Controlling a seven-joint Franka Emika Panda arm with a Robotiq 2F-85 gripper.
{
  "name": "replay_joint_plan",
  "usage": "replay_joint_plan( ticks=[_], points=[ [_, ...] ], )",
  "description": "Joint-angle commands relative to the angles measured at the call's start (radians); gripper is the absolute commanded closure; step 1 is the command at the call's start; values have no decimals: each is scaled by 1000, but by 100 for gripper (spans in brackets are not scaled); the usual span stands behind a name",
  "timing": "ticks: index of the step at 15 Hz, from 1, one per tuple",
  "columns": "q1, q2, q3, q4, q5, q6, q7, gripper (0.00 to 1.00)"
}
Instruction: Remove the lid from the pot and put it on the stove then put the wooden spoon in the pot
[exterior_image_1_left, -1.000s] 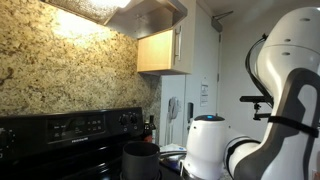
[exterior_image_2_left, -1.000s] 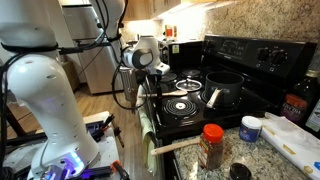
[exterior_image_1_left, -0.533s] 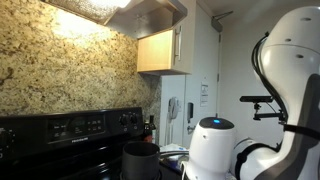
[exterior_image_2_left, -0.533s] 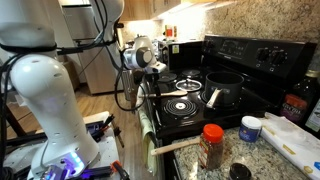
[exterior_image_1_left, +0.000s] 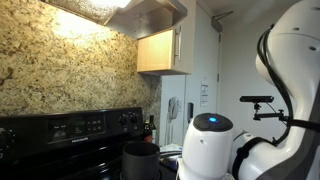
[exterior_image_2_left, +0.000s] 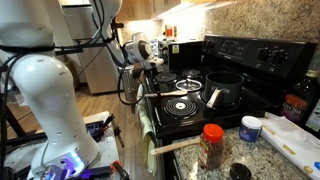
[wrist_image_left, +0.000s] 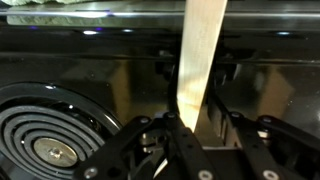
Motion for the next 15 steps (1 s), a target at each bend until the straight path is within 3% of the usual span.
replay_joint_plan(
  ticks=[1,7,8,9,11,12,15],
  points=[
    [-10,-37,0,-20,17,44,-39,92],
    [-42,-112,7,-95,192,227,-271,89],
    [-25,-58,-5,-37,123,177,-172,89],
    [-26,-66,-6,-43,133,182,-189,75],
    [-25,-63,-7,-42,132,182,-188,75],
    [-24,-65,-15,-31,72,134,-153,89],
    [-11,-164,-30,17,-182,-61,-20,89]
  ],
)
